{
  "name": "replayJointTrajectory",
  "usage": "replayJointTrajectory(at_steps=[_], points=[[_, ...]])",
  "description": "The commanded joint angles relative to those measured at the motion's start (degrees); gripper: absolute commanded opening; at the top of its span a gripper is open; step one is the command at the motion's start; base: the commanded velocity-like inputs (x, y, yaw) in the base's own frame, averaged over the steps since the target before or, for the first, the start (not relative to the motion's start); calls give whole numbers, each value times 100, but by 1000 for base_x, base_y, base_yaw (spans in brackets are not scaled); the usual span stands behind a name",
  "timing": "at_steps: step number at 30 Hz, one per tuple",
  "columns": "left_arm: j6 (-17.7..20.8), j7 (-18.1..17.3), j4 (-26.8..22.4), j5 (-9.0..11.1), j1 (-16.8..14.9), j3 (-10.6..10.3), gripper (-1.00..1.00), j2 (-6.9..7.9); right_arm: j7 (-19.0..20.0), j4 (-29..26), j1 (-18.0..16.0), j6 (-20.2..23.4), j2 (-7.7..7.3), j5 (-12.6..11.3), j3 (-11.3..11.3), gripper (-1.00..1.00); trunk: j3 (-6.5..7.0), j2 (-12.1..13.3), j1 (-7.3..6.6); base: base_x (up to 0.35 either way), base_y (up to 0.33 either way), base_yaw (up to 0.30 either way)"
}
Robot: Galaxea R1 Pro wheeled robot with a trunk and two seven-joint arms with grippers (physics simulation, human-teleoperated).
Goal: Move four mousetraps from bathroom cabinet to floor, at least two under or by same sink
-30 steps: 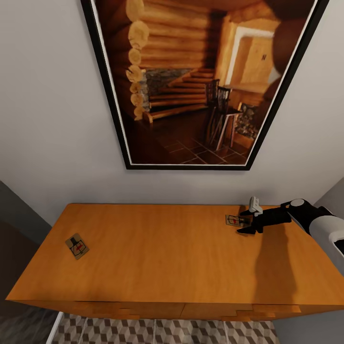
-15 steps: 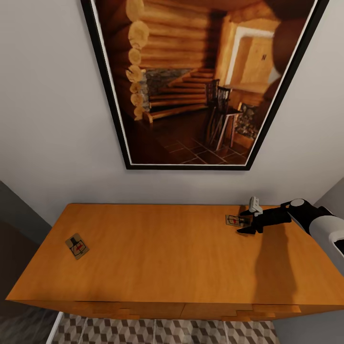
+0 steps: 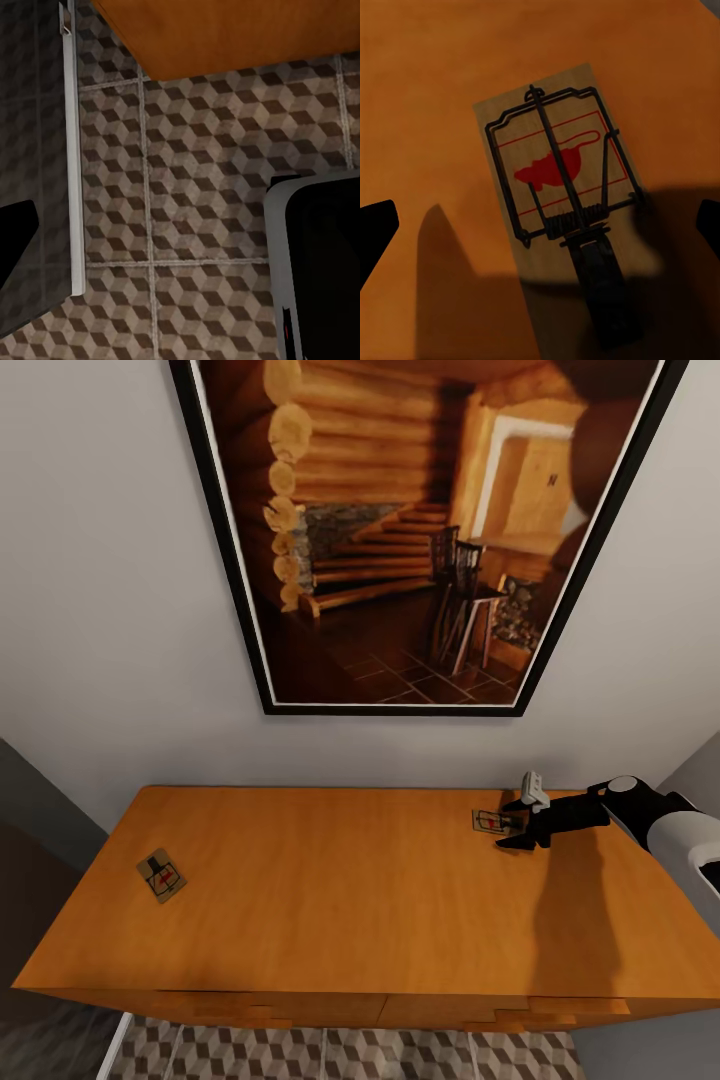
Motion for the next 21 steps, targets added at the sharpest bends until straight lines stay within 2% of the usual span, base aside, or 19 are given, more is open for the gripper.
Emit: replayJointTrajectory(at_steps=[1, 17, 18, 21], points=[[-29, 33, 18, 10, -8, -50, 100, -2, 2, 37, 1, -46, -5, 119, 350, 100, -11, -8, 4, 0, 0, 0], [-29, 33, 18, 10, -8, -50, 100, -2, -7, 30, 1, -46, -13, 127, 350, 100, -11, -8, 4, 0, 0, 0], [-61, 0, 35, 0, 25, -17, 100, -36, 33, 39, 29, -78, 24, 97, -70, 100, -9, -8, 4, 0, 0, 0], [-148, -10, 35, -1, 126, -6, 100, -42, 122, 87, 112, -80, 123, 119, -485, 100, -9, -8, 4, 0, 0, 0]])
